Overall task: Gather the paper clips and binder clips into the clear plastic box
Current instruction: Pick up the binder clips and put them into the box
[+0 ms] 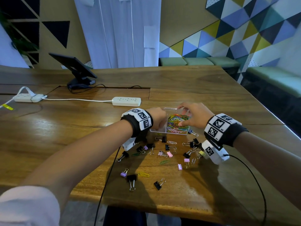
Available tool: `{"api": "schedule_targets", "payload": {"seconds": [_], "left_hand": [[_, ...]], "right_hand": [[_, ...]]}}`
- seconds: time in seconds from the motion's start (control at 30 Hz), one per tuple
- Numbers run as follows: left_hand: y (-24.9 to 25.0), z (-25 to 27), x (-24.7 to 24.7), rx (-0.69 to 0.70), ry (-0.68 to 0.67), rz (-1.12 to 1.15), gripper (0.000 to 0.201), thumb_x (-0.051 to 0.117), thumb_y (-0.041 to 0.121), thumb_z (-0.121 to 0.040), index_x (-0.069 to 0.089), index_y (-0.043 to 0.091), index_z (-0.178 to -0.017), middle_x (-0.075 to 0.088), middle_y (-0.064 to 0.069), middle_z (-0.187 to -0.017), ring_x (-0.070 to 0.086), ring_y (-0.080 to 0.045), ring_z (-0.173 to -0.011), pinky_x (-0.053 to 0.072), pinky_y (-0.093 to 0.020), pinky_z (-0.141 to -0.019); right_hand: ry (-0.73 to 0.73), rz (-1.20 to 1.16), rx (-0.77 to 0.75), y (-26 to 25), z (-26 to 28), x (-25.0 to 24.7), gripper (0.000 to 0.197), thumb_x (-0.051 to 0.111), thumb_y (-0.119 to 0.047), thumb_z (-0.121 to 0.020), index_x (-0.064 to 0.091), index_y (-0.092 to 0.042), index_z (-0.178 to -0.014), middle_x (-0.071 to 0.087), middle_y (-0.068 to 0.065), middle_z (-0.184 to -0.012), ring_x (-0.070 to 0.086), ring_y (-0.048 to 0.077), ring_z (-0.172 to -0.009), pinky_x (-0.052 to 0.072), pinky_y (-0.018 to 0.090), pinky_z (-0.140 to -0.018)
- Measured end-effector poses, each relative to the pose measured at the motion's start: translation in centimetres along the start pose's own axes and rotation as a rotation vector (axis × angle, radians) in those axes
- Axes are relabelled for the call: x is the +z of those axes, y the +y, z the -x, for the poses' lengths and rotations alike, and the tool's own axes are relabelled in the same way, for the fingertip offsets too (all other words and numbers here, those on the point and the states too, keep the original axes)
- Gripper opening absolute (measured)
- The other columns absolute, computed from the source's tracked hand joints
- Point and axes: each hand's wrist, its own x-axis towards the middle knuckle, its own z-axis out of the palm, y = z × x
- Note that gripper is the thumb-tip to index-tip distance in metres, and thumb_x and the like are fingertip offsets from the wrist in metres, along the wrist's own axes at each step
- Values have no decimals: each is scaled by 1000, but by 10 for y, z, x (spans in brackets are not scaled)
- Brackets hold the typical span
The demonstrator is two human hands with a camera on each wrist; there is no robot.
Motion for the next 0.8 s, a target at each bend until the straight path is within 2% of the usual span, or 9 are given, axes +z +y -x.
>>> {"api": "schedule_targets", "payload": {"seconds": [0.13, 0.23, 0.3, 0.33, 0.4, 0.5, 0.57, 0.67, 0.8], "left_hand": [[-12, 2, 2, 23, 211, 90, 21, 66, 17, -84, 63, 12, -105, 65, -3, -103, 59, -19, -97, 44, -25, -81], [-25, 5, 7, 38, 441, 99, 25, 69, 24, -80, 55, 17, -100, 51, 5, -98, 44, -11, -89, 40, -27, -83], [-32, 7, 11, 35, 539, 105, 22, 69, 21, -80, 52, 18, -94, 51, 2, -100, 39, -11, -86, 37, -25, -80], [-34, 8, 14, 37, 547, 109, 20, 67, 18, -81, 51, 17, -92, 52, 1, -100, 39, -12, -85, 35, -23, -77], [-35, 10, 19, 63, 484, 128, 13, 64, 16, -82, 53, 17, -90, 53, 0, -97, 45, -14, -84, 36, -20, -74], [-34, 12, 29, 103, 321, 164, 7, 64, 17, -84, 59, 15, -90, 59, 0, -92, 58, -18, -86, 39, -13, -67], [-32, 12, 34, 108, 218, 198, 15, 65, 18, -85, 63, 14, -98, 63, -1, -99, 60, -17, -92, 39, -11, -70], [-27, 8, 41, 101, 107, 221, 28, 65, 21, -85, 64, 14, -113, 64, -2, -114, 59, -17, -105, 42, -20, -84], [-24, 4, 47, 68, 62, 235, 20, 65, 22, -85, 69, 14, -103, 68, -5, -105, 62, -20, -99, 49, -28, -85]], "right_hand": [[28, 9, 25, 2, -6, -4, 63, 75, -33, -73, 48, -21, -128, 59, 3, -120, 55, 16, -107, 42, 27, -87], [41, 29, 45, 2, -12, -3, 63, 75, -32, -74, 48, -20, -129, 59, 4, -122, 55, 17, -108, 43, 29, -88], [40, 52, 55, 3, -15, 0, 63, 74, -31, -74, 47, -20, -130, 58, 4, -124, 56, 18, -109, 43, 29, -88], [39, 60, 57, 3, -16, 1, 62, 74, -31, -75, 47, -20, -130, 58, 4, -124, 56, 19, -109, 44, 29, -89], [44, 63, 64, 3, -19, 3, 62, 74, -32, -75, 47, -20, -130, 58, 4, -125, 56, 19, -108, 44, 30, -89], [33, 74, 72, 3, -21, 4, 63, 72, -34, -76, 45, -21, -131, 58, 3, -124, 57, 18, -108, 45, 30, -88], [13, 86, 71, 3, -22, 4, 65, 72, -35, -76, 43, -21, -133, 58, 3, -125, 57, 18, -108, 45, 31, -90], [-2, 75, 62, 4, -19, 1, 71, 72, -37, -76, 38, -21, -137, 56, 4, -130, 55, 20, -113, 44, 32, -93], [52, 101, 28, 8, -8, -1, 71, 70, -36, -77, 36, -24, -138, 52, 5, -132, 50, 22, -119, 41, 35, -98]]}}
